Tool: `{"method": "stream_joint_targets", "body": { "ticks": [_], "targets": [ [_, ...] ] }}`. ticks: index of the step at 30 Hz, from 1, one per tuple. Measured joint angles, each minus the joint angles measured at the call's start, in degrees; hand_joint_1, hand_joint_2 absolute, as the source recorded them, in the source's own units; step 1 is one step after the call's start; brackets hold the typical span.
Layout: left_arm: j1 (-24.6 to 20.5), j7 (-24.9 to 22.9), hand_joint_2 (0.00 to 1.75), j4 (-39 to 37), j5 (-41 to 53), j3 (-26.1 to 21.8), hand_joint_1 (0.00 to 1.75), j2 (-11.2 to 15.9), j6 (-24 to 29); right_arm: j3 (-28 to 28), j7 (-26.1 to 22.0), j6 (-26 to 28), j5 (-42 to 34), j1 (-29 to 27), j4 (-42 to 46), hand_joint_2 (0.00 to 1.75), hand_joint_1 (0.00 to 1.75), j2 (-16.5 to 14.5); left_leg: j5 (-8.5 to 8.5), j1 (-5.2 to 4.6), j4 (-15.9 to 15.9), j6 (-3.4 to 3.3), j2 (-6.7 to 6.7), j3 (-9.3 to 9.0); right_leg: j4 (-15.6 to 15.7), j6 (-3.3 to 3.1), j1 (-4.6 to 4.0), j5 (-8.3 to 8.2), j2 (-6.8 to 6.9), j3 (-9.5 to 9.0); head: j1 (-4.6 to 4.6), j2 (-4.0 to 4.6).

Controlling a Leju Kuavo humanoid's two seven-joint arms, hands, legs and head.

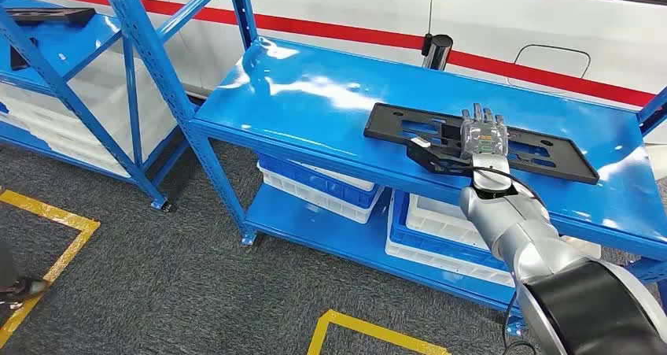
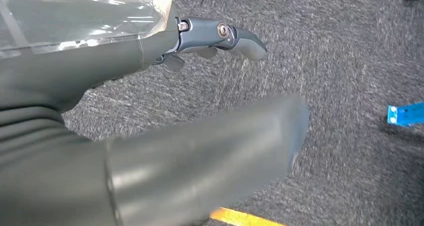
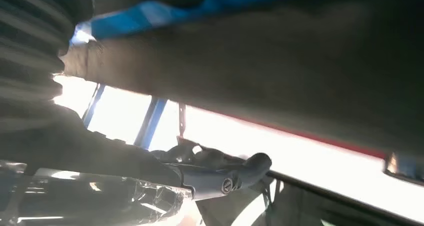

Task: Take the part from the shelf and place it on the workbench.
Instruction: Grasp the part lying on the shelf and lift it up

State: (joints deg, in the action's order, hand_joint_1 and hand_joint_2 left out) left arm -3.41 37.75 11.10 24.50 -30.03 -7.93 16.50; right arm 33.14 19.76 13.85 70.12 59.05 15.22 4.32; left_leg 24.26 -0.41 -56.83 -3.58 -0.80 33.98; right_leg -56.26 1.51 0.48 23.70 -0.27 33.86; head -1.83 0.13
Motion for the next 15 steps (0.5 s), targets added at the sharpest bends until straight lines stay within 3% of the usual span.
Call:
{"method": "stream_joint_targets", "body": {
  "ticks": [7,15],
  "targets": [
    [0.03,0.09,1.75,0.00,0.00,0.00,0.00,-0.05,0.10,-1.26,-1.37,0.80,0.00,-0.87,-0.26,1.75,1.75,0.72,0.01,0.09,0.36,0.70,0.25,-0.22,-0.02,-0.33,-0.13,0.18,-0.10,0.01,0.01,0.00],
    [0.06,0.11,1.75,0.00,-0.11,-0.01,0.00,-0.12,0.46,-2.67,-7.95,3.27,0.28,-0.41,-0.09,1.75,1.75,0.08,0.05,0.08,0.40,1.11,0.26,-0.16,-0.06,-0.40,-0.14,0.23,-0.12,0.01,0.04,0.00]
  ]
}}
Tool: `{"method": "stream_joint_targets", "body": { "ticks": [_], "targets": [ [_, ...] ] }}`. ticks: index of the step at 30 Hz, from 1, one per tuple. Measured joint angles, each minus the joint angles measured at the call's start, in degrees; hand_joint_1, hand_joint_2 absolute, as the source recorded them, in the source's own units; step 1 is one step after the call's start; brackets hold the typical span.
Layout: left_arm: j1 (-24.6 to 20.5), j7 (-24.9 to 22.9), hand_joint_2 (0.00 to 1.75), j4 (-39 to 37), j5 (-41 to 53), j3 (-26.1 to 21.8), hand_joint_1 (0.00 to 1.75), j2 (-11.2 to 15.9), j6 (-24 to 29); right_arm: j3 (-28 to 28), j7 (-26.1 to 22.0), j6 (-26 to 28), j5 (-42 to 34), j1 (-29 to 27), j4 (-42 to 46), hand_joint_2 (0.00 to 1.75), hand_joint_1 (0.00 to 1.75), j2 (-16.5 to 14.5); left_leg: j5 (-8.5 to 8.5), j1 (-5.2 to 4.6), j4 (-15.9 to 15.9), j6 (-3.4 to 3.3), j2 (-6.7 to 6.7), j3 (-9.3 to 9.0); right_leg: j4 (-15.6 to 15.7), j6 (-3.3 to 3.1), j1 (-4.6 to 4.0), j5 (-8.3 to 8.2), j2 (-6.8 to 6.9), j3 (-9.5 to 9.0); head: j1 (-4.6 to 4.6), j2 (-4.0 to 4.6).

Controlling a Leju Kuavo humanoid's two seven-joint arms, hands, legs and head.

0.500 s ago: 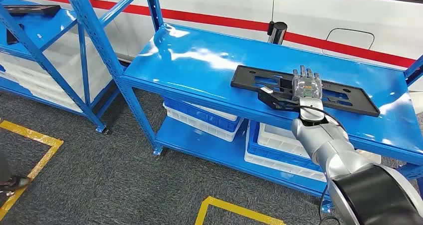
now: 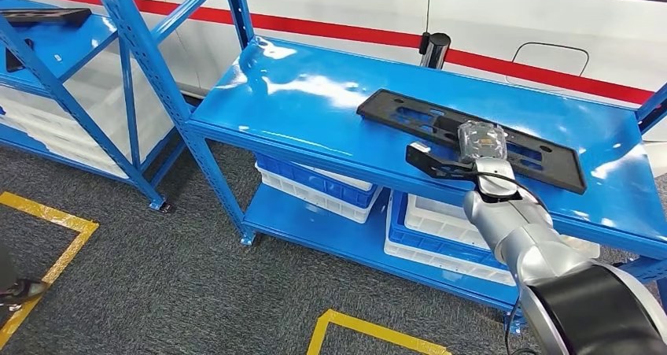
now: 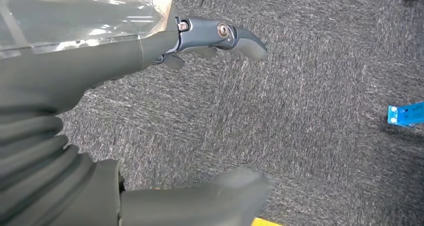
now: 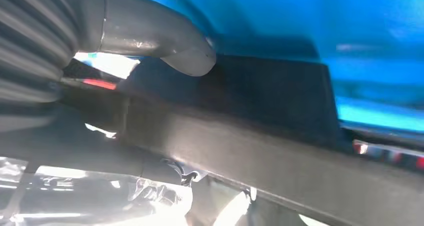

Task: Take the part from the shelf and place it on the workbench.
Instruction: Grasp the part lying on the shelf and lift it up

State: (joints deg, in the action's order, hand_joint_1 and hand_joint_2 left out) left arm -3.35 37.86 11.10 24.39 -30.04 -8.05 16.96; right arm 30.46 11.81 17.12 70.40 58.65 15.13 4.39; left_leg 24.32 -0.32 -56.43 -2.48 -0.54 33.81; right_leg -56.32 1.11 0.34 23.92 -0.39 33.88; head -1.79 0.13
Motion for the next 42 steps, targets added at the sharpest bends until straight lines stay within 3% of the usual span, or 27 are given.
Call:
{"method": "stream_joint_targets", "body": {
  "ticks": [4,9,14,17,21,25,32,42],
  "targets": [
    [0.02,0.00,1.75,0.00,-0.42,-0.10,0.00,-0.04,0.26,-1.57,-5.75,1.36,-1.94,1.42,0.86,1.75,1.75,-1.57,-0.01,-0.10,-0.01,0.00,0.04,0.05,-0.01,0.01,0.02,0.00,-0.03,0.03,-0.02,0.00],
    [0.05,0.00,1.75,0.00,-0.80,-0.37,0.00,-0.11,0.36,-3.54,-9.33,1.91,-3.79,3.51,1.83,1.75,1.75,-3.15,-0.01,-0.18,-0.02,0.00,-0.06,0.05,0.01,0.01,0.04,0.01,0.01,0.04,-0.01,0.00],
    [0.28,0.00,1.75,0.04,-1.77,-1.02,0.00,-0.07,0.69,-7.35,-25.05,1.73,-12.21,5.43,5.14,1.75,1.75,-4.38,-0.02,-0.29,-0.02,0.00,0.07,0.16,-0.01,0.06,0.05,-0.03,-0.15,0.09,-0.02,0.00],
    [0.33,0.00,1.75,0.10,-2.93,-1.70,0.00,-0.03,1.43,-9.11,-29.88,-1.21,-16.47,7.58,10.34,1.75,1.75,-4.53,-0.02,-0.31,-0.04,0.00,0.07,0.13,0.00,0.05,0.07,-0.02,-0.17,0.18,-0.02,0.00],
    [0.51,0.00,1.75,0.22,-4.13,-2.62,0.00,-0.02,2.45,-9.15,-30.65,-5.33,-20.70,9.11,19.28,1.75,1.75,-3.53,0.01,-0.32,-0.04,0.02,-0.02,0.15,0.02,0.04,0.10,0.01,-0.11,0.21,0.00,0.00],
    [0.56,0.00,1.75,0.55,-4.67,-3.18,0.00,-0.03,3.39,-8.77,-30.89,-5.61,-23.04,9.49,23.35,1.75,1.75,-2.57,0.02,-0.34,-0.04,0.03,0.02,0.17,0.02,0.04,0.12,0.02,-0.11,0.15,0.00,0.00],
    [0.41,-2.62,1.75,0.55,-4.96,-3.79,0.00,0.08,3.04,-7.48,-33.01,-4.17,-27.96,8.94,24.08,1.75,1.75,-1.51,0.02,-0.37,-0.04,0.03,0.08,0.13,0.02,0.04,0.22,0.01,-0.13,0.16,0.00,0.00],
    [0.35,-7.56,1.75,0.46,-3.92,-4.17,0.00,0.28,2.88,-5.80,-32.87,-2.53,-29.03,7.45,24.07,1.75,1.75,-1.26,0.03,-0.35,-0.04,0.04,0.08,0.13,0.02,0.03,0.22,0.01,-0.13,0.21,-0.02,0.00]
  ]
}}
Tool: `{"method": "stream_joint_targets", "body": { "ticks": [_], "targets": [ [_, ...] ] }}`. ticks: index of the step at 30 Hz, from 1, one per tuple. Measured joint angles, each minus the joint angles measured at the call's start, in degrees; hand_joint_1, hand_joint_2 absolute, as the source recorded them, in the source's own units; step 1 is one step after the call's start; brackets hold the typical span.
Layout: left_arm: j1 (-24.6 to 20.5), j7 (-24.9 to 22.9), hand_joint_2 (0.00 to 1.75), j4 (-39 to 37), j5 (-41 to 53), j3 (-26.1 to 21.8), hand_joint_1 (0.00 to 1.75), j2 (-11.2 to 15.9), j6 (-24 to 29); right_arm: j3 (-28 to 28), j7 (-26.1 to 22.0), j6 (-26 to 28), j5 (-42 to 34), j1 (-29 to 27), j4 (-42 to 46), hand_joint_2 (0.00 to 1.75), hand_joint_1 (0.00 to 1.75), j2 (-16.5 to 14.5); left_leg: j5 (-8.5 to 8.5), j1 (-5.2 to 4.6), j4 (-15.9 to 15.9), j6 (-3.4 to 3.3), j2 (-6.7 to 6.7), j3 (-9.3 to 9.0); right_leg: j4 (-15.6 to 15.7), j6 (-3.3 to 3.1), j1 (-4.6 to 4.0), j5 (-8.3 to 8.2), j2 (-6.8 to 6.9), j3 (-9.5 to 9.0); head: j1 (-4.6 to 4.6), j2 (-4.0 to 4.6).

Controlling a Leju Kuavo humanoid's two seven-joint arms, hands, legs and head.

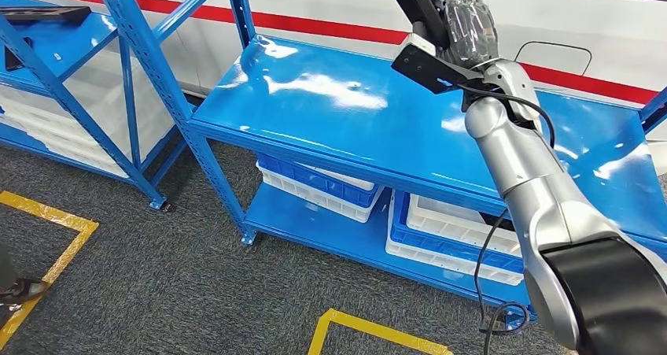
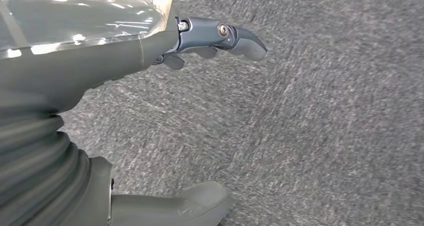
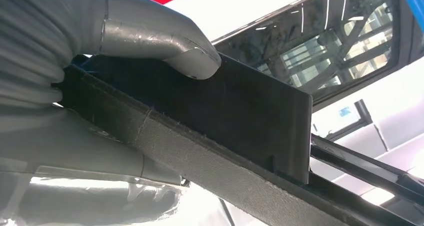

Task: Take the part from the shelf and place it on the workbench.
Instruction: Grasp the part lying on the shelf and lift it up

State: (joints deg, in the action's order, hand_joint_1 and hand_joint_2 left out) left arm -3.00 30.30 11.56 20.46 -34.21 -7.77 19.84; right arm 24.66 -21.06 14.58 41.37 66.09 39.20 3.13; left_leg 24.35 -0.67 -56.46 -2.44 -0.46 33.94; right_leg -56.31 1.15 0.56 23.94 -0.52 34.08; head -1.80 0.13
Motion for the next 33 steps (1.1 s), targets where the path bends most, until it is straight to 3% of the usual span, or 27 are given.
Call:
{"method": "stream_joint_targets", "body": {
  "ticks": [2,6,7,9,11,13,15,16,18,21,23,25,26,27,28,30,32,33],
  "targets": [
    [-0.01,-0.90,1.75,0.00,0.60,0.01,0.00,0.10,-0.78,0.19,0.26,0.32,-0.33,-0.44,-0.02,1.75,1.75,0.22,0.08,-0.06,-0.10,-0.11,-0.01,0.04,0.16,0.06,0.19,-0.04,0.00,-0.04,0.00,0.00],
    [-0.02,-1.84,1.75,0.00,1.89,0.09,0.00,0.36,-1.44,0.50,0.43,1.14,-1.02,-1.38,-0.10,1.75,1.75,0.88,-0.71,0.26,1.74,-1.41,0.16,-1.16,0.00,0.54,0.22,0.23,0.05,-0.02,0.04,0.00],
    [-0.05,-1.98,1.75,0.00,2.14,0.14,0.00,0.35,-1.66,0.56,0.46,1.51,-1.14,-1.52,-0.15,1.75,1.75,1.07,-1.05,0.48,2.40,-1.60,0.29,-1.62,-1.68,0.41,0.14,1.08,0.07,0.80,0.09,0.00],
    [-0.11,-2.21,1.75,0.00,2.45,0.33,0.00,0.38,-2.16,0.70,0.47,2.22,-1.27,-1.99,-0.36,1.75,1.75,1.53,-1.25,0.71,2.74,-1.70,0.45,-1.87,-8.86,0.08,0.29,3.99,0.10,4.35,0.15,0.00],
    [-0.10,-2.43,1.75,-0.01,2.80,0.58,0.00,0.42,-2.33,0.86,0.52,2.57,-1.32,-2.96,-0.67,1.75,1.75,2.08,-1.16,0.87,2.58,-1.56,0.44,-1.85,-14.82,0.50,0.72,5.58,0.12,7.41,0.14,0.00],
    [-0.04,-2.57,1.75,-0.02,3.02,0.80,0.00,0.42,-2.35,0.95,0.62,2.66,-1.38,-3.75,-1.00,1.75,1.75,2.49,-0.79,1.25,1.94,-1.01,0.37,-1.66,-12.94,1.78,1.39,4.10,0.21,6.75,0.16,0.00],
    [-0.05,-2.70,1.75,-0.04,3.06,0.89,0.00,0.56,-2.35,0.96,0.67,2.77,-1.46,-3.87,-1.16,1.75,1.75,2.69,0.07,1.56,0.27,0.20,0.32,-0.91,-6.21,3.17,2.01,1.48,0.35,3.46,0.23,0.00],
    [-0.12,-2.82,1.75,-0.05,3.07,0.90,0.00,0.67,-2.35,0.99,0.66,2.85,-1.49,-3.85,-1.20,1.75,1.75,2.73,0.52,1.58,-0.78,0.83,0.31,-0.36,-4.00,3.25,2.15,0.74,0.22,2.44,0.18,0.00],
    [-0.23,-3.14,1.75,-0.06,3.06,0.90,0.00,0.89,-2.30,1.09,0.72,2.96,-1.52,-4.10,-1.30,1.75,1.75,2.81,0.95,1.54,-2.08,1.70,0.23,0.57,-3.24,2.64,1.99,0.58,-0.15,2.10,0.09,0.00],
    [-0.01,-3.58,1.75,-0.10,2.96,0.88,0.00,0.88,-2.14,1.23,0.83,2.97,-1.46,-4.65,-1.44,1.75,1.75,2.71,1.89,1.92,-3.14,2.37,0.26,1.31,-3.72,1.58,1.93,0.27,-0.23,2.81,-0.04,0.00],
    [-0.04,-3.65,1.75,-0.13,2.94,0.87,0.00,0.83,-2.03,1.30,0.83,2.97,-1.37,-4.63,-1.45,1.75,1.75,2.46,5.28,2.03,-7.57,2.74,0.32,2.95,-3.71,0.92,1.88,-0.03,-0.23,3.08,-0.09,0.00],
    [-0.12,-3.66,1.75,-0.14,2.95,0.87,0.00,0.81,-1.94,1.37,0.84,2.96,-1.34,-4.63,-1.50,1.75,1.75,2.32,9.31,1.99,-14.79,2.77,0.32,5.66,-3.70,0.40,1.46,-0.33,-0.18,3.40,-0.08,0.00],
    [-0.12,-3.67,1.75,-0.14,2.95,0.87,0.00,0.80,-1.90,1.42,0.88,2.95,-1.33,-4.64,-1.54,1.75,1.75,2.25,10.39,1.96,-17.35,2.62,0.32,6.55,-3.70,0.08,1.18,-0.53,-0.15,3.64,-0.07,0.00],
    [-0.10,-3.68,1.75,-0.15,2.95,0.87,0.00,0.78,-1.87,1.46,0.97,2.95,-1.32,-4.65,-1.58,1.75,1.75,2.18,10.45,1.89,-17.92,2.30,0.31,6.46,-3.70,-0.26,0.87,-0.78,-0.14,3.94,-0.07,0.00],
    [-0.10,-3.68,1.75,-0.15,2.95,0.87,0.00,0.75,-1.85,1.49,1.10,2.96,-1.30,-4.63,-1.60,1.75,1.75,2.10,9.60,1.74,-16.31,1.80,0.30,5.19,-3.69,-0.61,0.56,-1.07,-0.14,4.25,-0.07,0.00],
    [-0.23,-3.68,1.75,-0.14,2.98,0.87,0.00,0.77,-1.89,1.49,1.42,3.00,-1.19,-4.49,-1.60,1.75,1.75,1.97,7.20,1.15,-9.05,0.38,0.30,0.43,-3.64,-1.00,0.13,-1.73,-0.17,4.73,-0.04,0.00],
    [-0.47,-3.63,1.75,-0.13,3.15,0.89,0.00,0.78,-2.02,1.45,1.67,3.03,-1.06,-4.30,-1.57,1.75,1.75,2.02,5.87,0.41,-3.95,-0.62,0.44,-2.58,-3.44,-0.74,0.00,-2.39,-0.10,4.91,0.04,0.00],
    [-0.58,-3.60,1.75,-0.13,3.26,0.90,0.00,0.80,-2.07,1.44,1.75,3.03,-0.98,-4.29,-1.56,1.75,1.75,2.05,5.67,0.09,-3.22,-0.83,0.51,-2.80,-3.26,-0.41,0.15,-2.74,-0.01,4.92,0.09,0.00]
  ]
}}
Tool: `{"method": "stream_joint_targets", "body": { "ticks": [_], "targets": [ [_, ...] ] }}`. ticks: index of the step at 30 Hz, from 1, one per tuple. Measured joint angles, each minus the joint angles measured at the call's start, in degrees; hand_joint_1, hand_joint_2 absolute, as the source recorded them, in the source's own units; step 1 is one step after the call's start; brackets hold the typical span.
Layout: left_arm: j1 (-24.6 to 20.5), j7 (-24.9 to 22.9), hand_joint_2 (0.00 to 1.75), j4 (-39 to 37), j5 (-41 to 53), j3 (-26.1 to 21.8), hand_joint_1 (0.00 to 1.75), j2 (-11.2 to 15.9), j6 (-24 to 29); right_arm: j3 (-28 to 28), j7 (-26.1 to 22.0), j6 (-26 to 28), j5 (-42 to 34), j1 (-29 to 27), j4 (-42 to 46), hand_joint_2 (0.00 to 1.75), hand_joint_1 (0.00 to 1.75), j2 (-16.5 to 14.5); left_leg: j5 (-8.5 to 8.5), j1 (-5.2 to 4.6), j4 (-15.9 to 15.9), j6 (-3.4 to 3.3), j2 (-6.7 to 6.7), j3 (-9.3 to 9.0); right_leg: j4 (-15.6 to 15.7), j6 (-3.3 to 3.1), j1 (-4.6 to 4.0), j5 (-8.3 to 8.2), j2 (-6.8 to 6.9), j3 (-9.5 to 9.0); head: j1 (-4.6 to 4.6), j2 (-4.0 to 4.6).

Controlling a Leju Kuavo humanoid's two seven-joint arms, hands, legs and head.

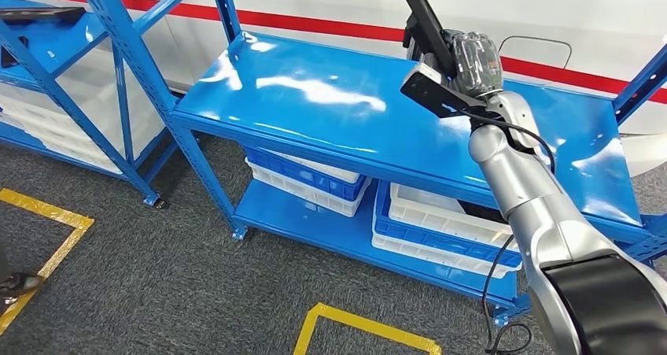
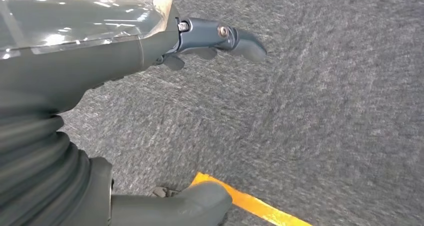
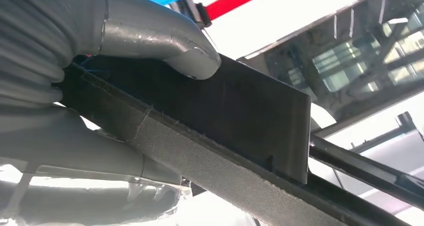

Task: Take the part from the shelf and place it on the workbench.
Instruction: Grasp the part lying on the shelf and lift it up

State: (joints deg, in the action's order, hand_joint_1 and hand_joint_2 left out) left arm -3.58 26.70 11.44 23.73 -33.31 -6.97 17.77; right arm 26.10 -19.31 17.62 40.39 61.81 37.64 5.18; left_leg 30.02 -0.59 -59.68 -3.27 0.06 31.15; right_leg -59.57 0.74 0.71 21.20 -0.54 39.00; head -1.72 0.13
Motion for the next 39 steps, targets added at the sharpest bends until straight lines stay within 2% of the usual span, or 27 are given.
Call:
{"method": "stream_joint_targets", "body": {
  "ticks": [2,3,4,5,7,8,9,10,12,13,14,15,17,19,21,23,24,25,26,28,29,30,32,34,36,38,39],
  "targets": [
    [-0.05,0.04,1.75,-0.02,0.14,0.01,0.00,-0.03,-0.05,-0.02,0.10,0.00,0.14,-0.14,0.00,1.75,1.75,0.09,-1.33,-0.24,0.74,-0.35,0.06,0.17,0.55,0.78,0.12,-0.82,0.13,0.06,-0.04,0.00],
    [-0.06,0.03,1.75,-0.02,0.15,0.00,0.00,-0.06,-0.07,-0.02,0.11,0.00,0.19,-0.24,-0.01,1.75,1.75,0.20,-2.30,-0.17,1.44,-0.45,0.13,0.29,0.51,0.98,0.08,-0.64,0.17,0.36,0.02,0.00],
    [-0.06,0.03,1.75,-0.03,0.16,0.00,0.00,-0.11,-0.09,-0.03,0.13,0.00,0.22,-0.29,-0.01,1.75,1.75,0.33,-3.37,-0.03,2.16,-0.70,0.24,0.58,-0.33,0.93,-0.02,0.45,0.19,0.94,0.09,0.00],
    [-0.08,0.03,1.75,-0.04,0.18,0.00,0.00,-0.15,-0.13,-0.03,0.13,0.00,0.22,-0.32,-0.02,1.75,1.75,0.48,-4.38,0.13,2.75,-0.79,0.37,1.04,-2.30,0.73,-0.11,2.42,0.21,1.78,0.19,0.00],
    [-0.08,0.03,1.75,-0.04,0.19,0.00,0.00,-0.21,-0.20,-0.02,0.14,0.00,0.22,-0.48,-0.02,1.75,1.75,0.66,-5.72,0.10,2.94,-0.95,0.50,2.51,-9.18,0.36,0.00,7.34,0.24,3.62,0.31,0.00],
    [-0.08,0.03,1.75,-0.04,0.19,0.00,0.00,-0.24,-0.22,-0.02,0.15,0.00,0.22,-0.67,-0.03,1.75,1.75,0.72,-6.32,0.11,2.91,-0.85,0.51,3.33,-12.51,0.56,0.04,8.82,0.25,4.05,0.33,0.00],
    [-0.07,0.03,1.75,-0.05,0.19,0.00,0.00,-0.28,-0.22,-0.02,0.15,0.00,0.22,-0.86,-0.03,1.75,1.75,0.78,-6.90,0.13,2.88,-0.77,0.51,4.13,-14.58,0.96,0.09,9.38,0.25,3.92,0.34,0.00],
    [-0.07,0.03,1.75,-0.05,0.19,0.01,0.00,-0.33,-0.24,-0.02,0.16,0.01,0.23,-1.02,-0.04,1.75,1.75,0.80,-7.49,0.17,2.81,-0.64,0.51,4.95,-14.70,1.56,0.16,9.02,0.26,2.81,0.34,0.00],
    [-0.07,0.02,1.75,-0.05,0.20,0.01,0.00,-0.44,-0.28,-0.02,0.17,0.02,0.27,-1.11,-0.03,1.75,1.75,0.80,-8.48,0.25,2.40,-0.18,0.50,6.47,-8.74,2.62,0.45,7.60,0.40,-2.33,0.35,0.00],
    [-0.09,0.02,1.75,-0.04,0.20,0.01,0.00,-0.47,-0.31,-0.02,0.18,0.02,0.31,-1.09,-0.01,1.75,1.75,0.75,-8.86,0.20,2.04,0.12,0.49,7.22,-4.56,2.74,0.41,7.61,0.42,-5.42,0.36,0.00],
    [-0.10,0.03,1.75,-0.04,0.23,0.01,0.00,-0.49,-0.33,-0.02,0.19,0.03,0.36,-1.10,0.04,1.75,1.75,0.69,-9.22,0.12,1.69,0.43,0.47,7.75,-1.35,2.58,0.31,7.90,0.45,-7.61,0.32,0.00],
    [-0.10,0.04,1.75,-0.04,0.25,0.00,0.00,-0.48,-0.34,-0.02,0.20,0.03,0.41,-1.10,0.08,1.75,1.75,0.63,-9.55,0.02,1.42,0.70,0.45,8.10,0.47,2.22,0.16,8.41,0.44,-8.70,0.29,0.00],
    [-0.02,0.07,1.75,-0.05,0.32,0.00,0.00,-0.47,-0.37,-0.03,0.24,0.04,0.48,-1.18,0.14,1.75,1.75,0.58,-10.31,-0.02,1.30,1.11,0.39,8.43,0.97,1.30,0.11,8.24,0.41,-8.58,0.14,0.00],
    [0.11,0.08,1.75,-0.05,0.37,0.00,0.00,-0.39,-0.39,-0.04,0.29,0.02,0.52,-1.11,0.15,1.75,1.75,0.55,-9.04,0.25,0.27,1.69,0.24,9.11,1.04,0.10,0.49,7.42,0.51,-8.06,0.08,0.00],
    [0.17,0.08,1.75,-0.05,0.42,0.00,0.00,-0.37,-0.40,-0.07,0.36,-0.04,0.51,-0.94,0.27,1.75,1.75,0.40,-4.05,0.66,-5.01,2.53,0.09,10.94,1.08,-0.94,0.67,6.37,0.59,-7.19,0.00,0.00],
    [0.16,0.08,1.75,-0.05,0.45,-0.01,0.00,-0.40,-0.46,-0.10,0.42,-0.25,0.44,-0.82,0.39,1.75,1.75,0.32,0.65,1.06,-12.79,3.20,0.06,12.94,1.05,-1.23,0.62,5.35,0.60,-5.98,-0.05,0.00],
    [0.15,0.08,1.75,-0.05,0.45,-0.02,0.00,-0.39,-0.52,-0.10,0.46,-0.39,0.42,-0.79,0.42,1.75,1.75,0.32,1.33,1.24,-15.15,3.38,0.06,13.10,1.03,-1.14,0.61,4.88,0.59,-5.40,-0.06,0.00],
    [0.15,0.09,1.75,-0.05,0.45,-0.02,0.00,-0.39,-0.61,-0.11,0.51,-0.54,0.40,-0.77,0.43,1.75,1.75,0.34,0.98,1.40,-15.65,3.48,0.07,12.29,1.02,-1.00,0.60,4.42,0.58,-4.86,-0.06,0.00],
    [0.15,0.11,1.75,-0.05,0.45,-0.02,0.00,-0.38,-0.71,-0.13,0.55,-0.64,0.40,-0.76,0.44,1.75,1.75,0.35,-0.07,1.54,-14.07,3.47,0.07,10.44,1.01,-0.79,0.61,4.01,0.57,-4.38,-0.06,0.00],
    [0.09,0.15,1.75,-0.05,0.49,-0.02,0.00,-0.34,-0.89,-0.19,0.58,-0.68,0.40,-0.74,0.66,1.75,1.75,0.42,-1.69,1.72,-6.61,3.22,0.01,4.44,0.99,-0.30,0.59,3.30,0.55,-3.67,-0.07,0.00],
    [0.03,0.17,1.75,-0.05,0.52,-0.02,0.00,-0.31,-0.95,-0.25,0.58,-0.65,0.40,-0.63,0.82,1.75,1.75,0.49,-1.80,1.63,-3.03,3.05,-0.12,1.90,0.99,0.06,0.55,2.99,0.59,-3.43,-0.02,0.00],
    [-0.02,0.19,1.75,-0.05,0.57,-0.02,0.00,-0.30,-1.01,-0.29,0.57,-0.61,0.39,-0.50,0.97,1.75,1.75,0.54,-1.60,1.46,-0.48,2.86,-0.22,0.28,1.00,0.46,0.50,2.66,0.64,-3.25,0.00,0.00],
    [-0.07,0.20,1.75,-0.05,0.62,-0.02,0.00,-0.26,-1.07,-0.34,0.56,-0.52,0.38,-0.27,1.08,1.75,1.75,0.58,-1.54,0.92,0.97,2.27,-0.36,-0.07,1.22,1.43,0.56,1.93,0.76,-3.02,0.00,0.00],
    [-0.07,0.19,1.75,-0.05,0.61,-0.03,0.00,-0.30,-1.06,-0.34,0.58,-0.48,0.39,-0.29,1.09,1.75,1.75,0.66,-2.61,0.83,1.64,1.11,-0.12,0.40,0.69,1.90,0.54,2.27,0.76,-2.23,-0.04,0.00],
    [-0.09,0.19,1.75,-0.05,0.60,-0.04,0.00,-0.31,-1.05,-0.36,0.66,-0.46,0.42,-0.30,1.09,1.75,1.75,0.78,-3.92,0.82,2.25,-0.09,0.14,1.28,-3.52,1.28,0.36,5.55,0.71,-0.26,0.12,0.00],
    [-0.10,0.19,1.75,-0.05,0.61,-0.04,0.00,-0.25,-1.07,-0.39,0.74,-0.46,0.41,-0.41,1.09,1.75,1.75,0.89,-4.90,0.49,2.25,-0.65,0.16,2.57,-10.86,0.60,0.30,9.75,0.68,1.99,0.24,0.00],
    [-0.08,0.19,1.75,-0.05,0.62,-0.04,0.00,-0.25,-1.11,-0.43,0.76,-0.46,0.39,-0.56,1.09,1.75,1.75,0.99,-5.35,0.33,2.22,-0.73,0.14,3.20,-13.69,0.66,0.28,10.84,0.68,2.50,0.24,0.00]
  ]
}}
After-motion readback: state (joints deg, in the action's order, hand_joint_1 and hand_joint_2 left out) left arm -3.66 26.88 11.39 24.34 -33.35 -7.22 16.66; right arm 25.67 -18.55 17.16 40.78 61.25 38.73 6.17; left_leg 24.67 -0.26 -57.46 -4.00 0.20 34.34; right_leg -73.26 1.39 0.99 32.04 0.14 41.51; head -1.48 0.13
